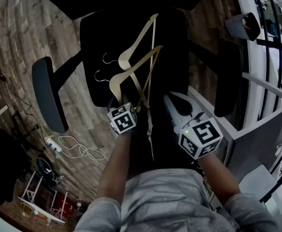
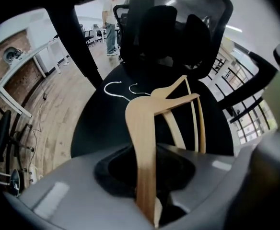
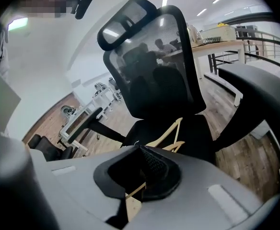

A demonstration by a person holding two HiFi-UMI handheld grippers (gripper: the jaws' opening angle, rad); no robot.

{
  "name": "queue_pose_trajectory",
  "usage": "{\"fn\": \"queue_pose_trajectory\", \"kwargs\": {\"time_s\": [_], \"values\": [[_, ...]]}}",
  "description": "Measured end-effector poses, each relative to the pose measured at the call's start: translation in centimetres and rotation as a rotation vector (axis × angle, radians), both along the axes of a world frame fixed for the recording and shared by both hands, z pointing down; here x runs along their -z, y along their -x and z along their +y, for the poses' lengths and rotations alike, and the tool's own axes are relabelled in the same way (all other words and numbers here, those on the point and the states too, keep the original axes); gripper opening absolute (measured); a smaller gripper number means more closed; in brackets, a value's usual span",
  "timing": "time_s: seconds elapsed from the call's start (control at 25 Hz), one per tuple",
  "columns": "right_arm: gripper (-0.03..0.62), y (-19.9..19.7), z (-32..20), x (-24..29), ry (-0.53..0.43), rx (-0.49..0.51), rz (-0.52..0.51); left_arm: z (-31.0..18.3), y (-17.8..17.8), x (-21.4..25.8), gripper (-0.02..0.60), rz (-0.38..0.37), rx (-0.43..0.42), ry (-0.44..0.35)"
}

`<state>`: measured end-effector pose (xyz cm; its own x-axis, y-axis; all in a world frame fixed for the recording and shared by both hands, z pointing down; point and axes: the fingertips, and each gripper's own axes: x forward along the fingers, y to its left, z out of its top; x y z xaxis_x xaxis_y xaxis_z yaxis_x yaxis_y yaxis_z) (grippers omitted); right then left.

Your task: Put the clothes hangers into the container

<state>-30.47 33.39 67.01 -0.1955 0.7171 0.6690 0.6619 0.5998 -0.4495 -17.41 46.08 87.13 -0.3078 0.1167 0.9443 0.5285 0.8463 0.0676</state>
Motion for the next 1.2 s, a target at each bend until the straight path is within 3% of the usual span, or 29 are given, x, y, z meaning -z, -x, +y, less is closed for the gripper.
{"fn": "queue_pose_trajectory", "kwargs": {"time_s": [0.28, 0.6, 0.8, 1.2], "values": [[-0.002, -0.8, -1.4, 4.3, 0.025, -0.021, -0.075, 1.1, -0.7, 5.3, 0.104, -0.076, -0.022, 0.036], [-0.002, -1.6, -5.6, 10.4, 0.046, -0.107, -0.190, 1.2, -0.7, 14.3, 0.103, -0.251, -0.039, 0.048], [-0.002, -3.5, -8.3, 15.3, 0.065, -0.151, -0.274, 1.0, -2.8, 20.9, 0.103, -0.346, -0.063, 0.069], [-0.002, -6.1, -14.0, 24.0, 0.125, -0.296, -0.451, -0.6, -4.5, 30.6, 0.103, -0.514, -0.197, 0.108]]}}
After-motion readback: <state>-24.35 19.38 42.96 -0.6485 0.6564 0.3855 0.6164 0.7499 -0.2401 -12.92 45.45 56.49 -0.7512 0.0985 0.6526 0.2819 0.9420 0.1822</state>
